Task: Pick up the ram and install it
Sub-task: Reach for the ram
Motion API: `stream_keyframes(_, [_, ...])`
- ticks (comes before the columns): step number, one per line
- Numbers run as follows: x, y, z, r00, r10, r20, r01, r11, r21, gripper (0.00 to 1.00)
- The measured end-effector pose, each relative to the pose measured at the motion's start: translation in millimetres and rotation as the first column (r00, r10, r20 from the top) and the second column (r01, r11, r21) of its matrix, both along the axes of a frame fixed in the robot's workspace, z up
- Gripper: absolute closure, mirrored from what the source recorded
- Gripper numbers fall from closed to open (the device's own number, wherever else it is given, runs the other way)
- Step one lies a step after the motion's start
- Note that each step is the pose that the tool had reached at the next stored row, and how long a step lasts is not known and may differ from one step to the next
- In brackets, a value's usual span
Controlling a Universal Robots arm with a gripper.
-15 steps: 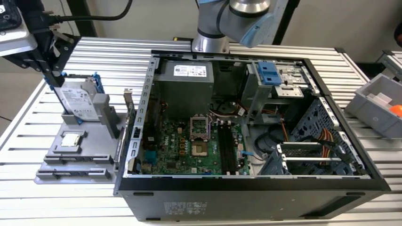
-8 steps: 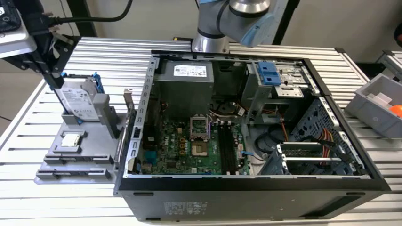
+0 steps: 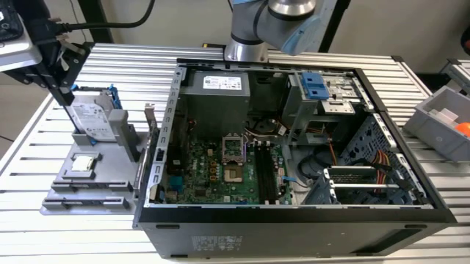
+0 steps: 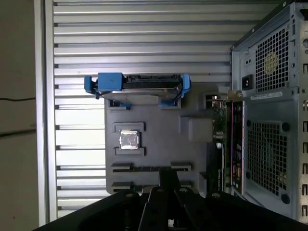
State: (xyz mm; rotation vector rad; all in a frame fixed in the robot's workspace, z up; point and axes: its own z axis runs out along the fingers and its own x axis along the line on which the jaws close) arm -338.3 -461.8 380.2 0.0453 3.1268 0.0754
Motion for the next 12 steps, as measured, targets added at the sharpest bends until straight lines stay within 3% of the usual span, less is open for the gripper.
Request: stream_keyframes(12, [-0.3, -7.1, -1.7, 1.0000, 0.003, -0.0002, -0.003, 1.0000, -0.0001, 1.00])
